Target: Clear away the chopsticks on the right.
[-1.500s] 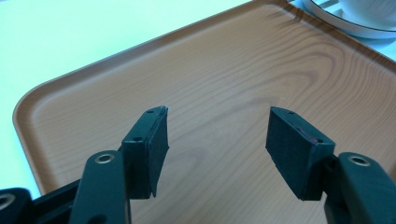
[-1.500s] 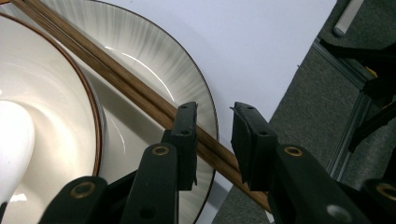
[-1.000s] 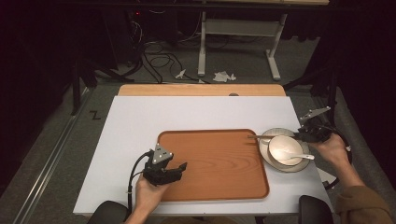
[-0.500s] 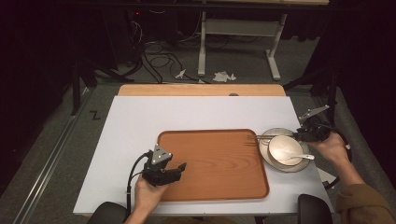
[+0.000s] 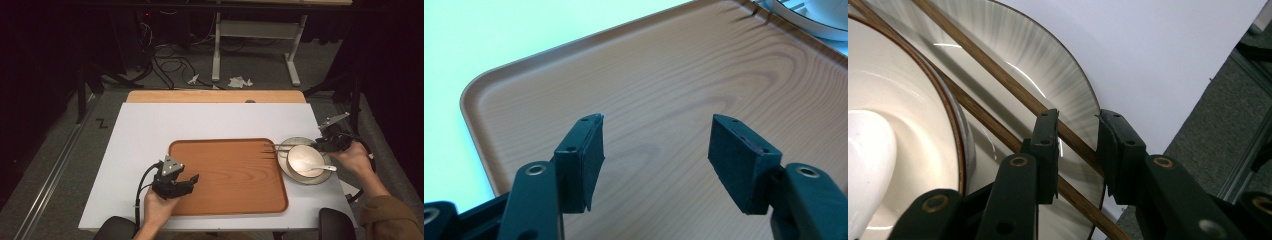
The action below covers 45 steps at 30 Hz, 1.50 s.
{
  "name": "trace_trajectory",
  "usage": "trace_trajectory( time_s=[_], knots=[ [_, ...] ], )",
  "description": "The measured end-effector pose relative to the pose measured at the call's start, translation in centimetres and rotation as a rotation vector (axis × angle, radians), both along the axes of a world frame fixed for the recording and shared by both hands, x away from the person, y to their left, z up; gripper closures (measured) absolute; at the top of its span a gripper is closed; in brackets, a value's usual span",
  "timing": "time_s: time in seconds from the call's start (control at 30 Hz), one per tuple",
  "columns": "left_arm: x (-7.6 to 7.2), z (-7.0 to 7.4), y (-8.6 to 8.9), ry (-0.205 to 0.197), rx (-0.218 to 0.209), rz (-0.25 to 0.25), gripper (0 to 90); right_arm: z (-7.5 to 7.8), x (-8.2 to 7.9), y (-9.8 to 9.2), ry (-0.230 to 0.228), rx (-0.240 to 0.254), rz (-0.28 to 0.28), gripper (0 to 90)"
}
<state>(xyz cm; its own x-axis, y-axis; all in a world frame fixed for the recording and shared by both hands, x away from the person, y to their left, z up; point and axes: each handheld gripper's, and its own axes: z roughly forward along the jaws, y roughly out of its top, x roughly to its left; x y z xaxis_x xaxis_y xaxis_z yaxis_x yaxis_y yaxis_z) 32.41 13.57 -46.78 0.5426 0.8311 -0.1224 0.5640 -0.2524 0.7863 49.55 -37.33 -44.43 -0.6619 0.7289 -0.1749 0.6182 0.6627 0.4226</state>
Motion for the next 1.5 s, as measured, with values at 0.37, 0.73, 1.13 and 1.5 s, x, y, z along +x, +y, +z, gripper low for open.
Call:
trace_trajectory(
  time_s=[0.37, 0.73, 1.13, 1.5],
  knots=[
    [0.0, 0.0, 0.0, 0.001, 0.000, 0.001, 38.9, 0.0, 0.2, 0.4, 0.011, -0.001, -0.002, 74.0],
    [0.0, 0.1, -0.1, 0.005, -0.022, -0.008, 39.0, 0.0, 0.4, 0.6, 0.005, 0.005, 0.013, 76.2],
    [0.0, 0.0, -0.1, 0.007, -0.023, -0.007, 39.0, -0.2, 0.8, 1.0, 0.011, -0.034, 0.036, 80.3],
    [0.0, -0.1, -0.1, 0.009, -0.024, -0.006, 38.9, -0.5, 0.8, 0.8, 0.004, -0.050, 0.066, 83.9]
  ],
)
